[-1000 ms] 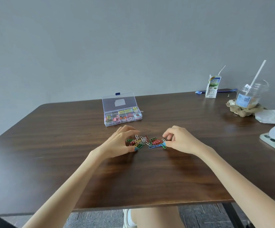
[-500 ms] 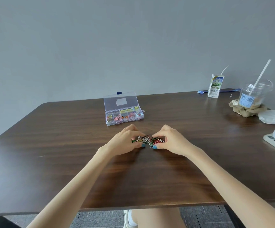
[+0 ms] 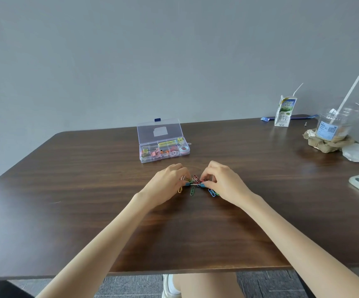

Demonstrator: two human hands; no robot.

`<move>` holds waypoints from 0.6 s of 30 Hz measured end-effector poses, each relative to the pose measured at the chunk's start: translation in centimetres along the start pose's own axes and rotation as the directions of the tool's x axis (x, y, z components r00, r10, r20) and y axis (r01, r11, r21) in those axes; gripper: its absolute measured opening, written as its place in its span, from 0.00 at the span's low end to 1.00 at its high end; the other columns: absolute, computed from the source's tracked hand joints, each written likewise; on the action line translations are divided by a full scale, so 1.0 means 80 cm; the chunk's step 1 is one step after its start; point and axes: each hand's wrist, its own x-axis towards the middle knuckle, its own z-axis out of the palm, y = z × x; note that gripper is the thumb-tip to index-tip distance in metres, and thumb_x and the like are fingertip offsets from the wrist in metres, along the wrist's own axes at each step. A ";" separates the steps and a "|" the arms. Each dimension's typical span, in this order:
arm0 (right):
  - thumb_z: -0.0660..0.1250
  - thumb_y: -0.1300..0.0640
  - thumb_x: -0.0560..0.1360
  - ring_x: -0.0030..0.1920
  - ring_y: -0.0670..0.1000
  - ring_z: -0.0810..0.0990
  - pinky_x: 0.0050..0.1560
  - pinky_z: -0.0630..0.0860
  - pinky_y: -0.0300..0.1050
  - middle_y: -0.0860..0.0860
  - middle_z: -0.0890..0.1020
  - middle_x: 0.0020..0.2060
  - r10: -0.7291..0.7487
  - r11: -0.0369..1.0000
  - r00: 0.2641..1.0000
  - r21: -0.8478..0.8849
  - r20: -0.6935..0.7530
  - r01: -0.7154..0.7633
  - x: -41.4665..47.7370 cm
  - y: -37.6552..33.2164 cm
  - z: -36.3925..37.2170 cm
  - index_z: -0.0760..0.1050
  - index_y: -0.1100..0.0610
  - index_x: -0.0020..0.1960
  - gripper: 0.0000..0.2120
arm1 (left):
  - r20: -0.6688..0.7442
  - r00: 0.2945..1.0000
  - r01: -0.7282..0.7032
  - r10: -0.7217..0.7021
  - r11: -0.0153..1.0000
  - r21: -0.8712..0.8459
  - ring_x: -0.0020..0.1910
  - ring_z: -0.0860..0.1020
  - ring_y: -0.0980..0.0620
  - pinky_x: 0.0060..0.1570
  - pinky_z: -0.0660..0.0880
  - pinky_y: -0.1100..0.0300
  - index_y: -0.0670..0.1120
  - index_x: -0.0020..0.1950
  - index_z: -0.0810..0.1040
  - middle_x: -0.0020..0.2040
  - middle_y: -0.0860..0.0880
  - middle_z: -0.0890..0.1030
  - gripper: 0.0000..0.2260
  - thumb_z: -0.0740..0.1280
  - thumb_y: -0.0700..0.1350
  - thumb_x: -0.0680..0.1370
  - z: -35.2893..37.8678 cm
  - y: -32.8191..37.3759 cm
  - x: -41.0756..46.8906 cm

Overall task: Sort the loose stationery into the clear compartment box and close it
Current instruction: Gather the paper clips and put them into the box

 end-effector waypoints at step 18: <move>0.72 0.61 0.72 0.38 0.48 0.77 0.39 0.72 0.39 0.50 0.82 0.39 0.059 0.986 0.993 0.147 0.098 -0.073 0.024 -0.006 -0.019 0.81 0.55 0.42 0.03 | -0.118 0.971 0.152 -0.209 0.915 -0.375 0.36 0.75 0.59 0.39 0.70 0.69 0.47 0.45 0.85 0.42 0.52 0.81 0.06 0.72 0.37 0.72 -0.008 -0.013 0.007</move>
